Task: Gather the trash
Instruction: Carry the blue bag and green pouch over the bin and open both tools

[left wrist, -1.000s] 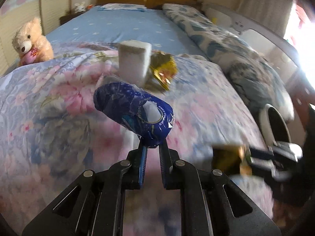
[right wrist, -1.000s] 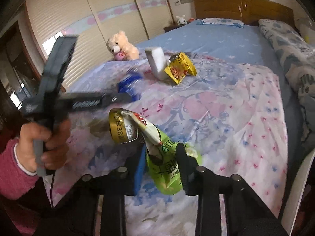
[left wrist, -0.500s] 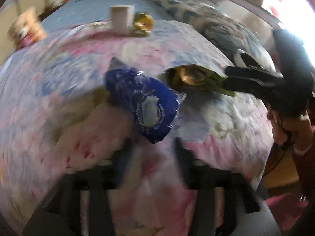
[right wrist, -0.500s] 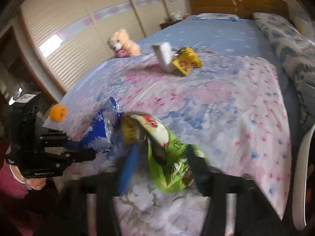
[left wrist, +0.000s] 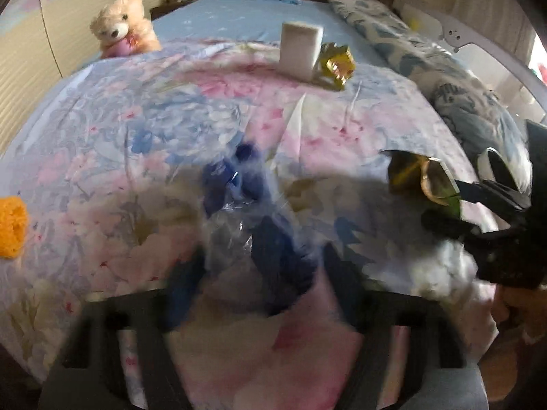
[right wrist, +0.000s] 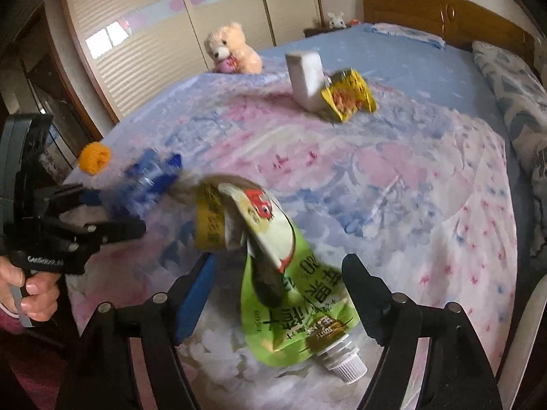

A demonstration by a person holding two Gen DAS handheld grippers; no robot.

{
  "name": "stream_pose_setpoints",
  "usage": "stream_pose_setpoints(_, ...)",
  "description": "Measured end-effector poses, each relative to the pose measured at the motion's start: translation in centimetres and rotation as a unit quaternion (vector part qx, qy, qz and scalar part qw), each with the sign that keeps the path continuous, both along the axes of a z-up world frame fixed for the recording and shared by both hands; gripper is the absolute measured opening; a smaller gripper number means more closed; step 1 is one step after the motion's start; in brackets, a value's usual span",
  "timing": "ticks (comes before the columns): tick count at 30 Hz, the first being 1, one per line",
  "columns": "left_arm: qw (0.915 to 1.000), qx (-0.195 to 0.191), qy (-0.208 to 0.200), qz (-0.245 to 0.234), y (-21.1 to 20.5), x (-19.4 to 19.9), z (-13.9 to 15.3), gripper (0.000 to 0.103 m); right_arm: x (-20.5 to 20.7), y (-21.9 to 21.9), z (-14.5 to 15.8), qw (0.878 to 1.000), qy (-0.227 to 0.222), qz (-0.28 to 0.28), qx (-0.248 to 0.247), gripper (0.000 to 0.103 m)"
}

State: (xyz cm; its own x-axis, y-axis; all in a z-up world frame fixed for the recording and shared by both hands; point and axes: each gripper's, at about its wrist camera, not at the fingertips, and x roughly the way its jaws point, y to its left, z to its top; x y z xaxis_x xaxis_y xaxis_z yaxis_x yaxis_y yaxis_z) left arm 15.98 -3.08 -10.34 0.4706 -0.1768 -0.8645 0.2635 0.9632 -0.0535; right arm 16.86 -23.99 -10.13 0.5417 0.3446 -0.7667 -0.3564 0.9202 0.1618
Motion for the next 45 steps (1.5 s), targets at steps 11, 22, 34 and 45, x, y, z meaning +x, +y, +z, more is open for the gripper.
stream_pose_setpoints(11,0.9957,-0.025,-0.038,-0.081,-3.7,-2.3,2.2,0.035,-2.6,-3.4,2.7,0.991,-0.009,-0.095,0.097,0.017)
stream_pose_setpoints(22,0.9853,-0.046,-0.049,-0.157,-9.8,-4.4,3.6,0.035,-7.4,-9.1,3.6,0.968,-0.014,-0.196,0.159,0.017)
stream_pose_setpoints(34,0.9735,-0.038,-0.049,-0.22,-16.0,-6.6,4.0,0.035,-11.4,-15.0,3.6,0.943,-0.02,-0.274,0.187,0.017)
stream_pose_setpoints(45,0.9642,-0.034,-0.053,-0.258,-20.4,-7.8,4.5,0.035,-14.1,-19.4,4.5,0.924,-0.042,-0.329,0.19,0.017)
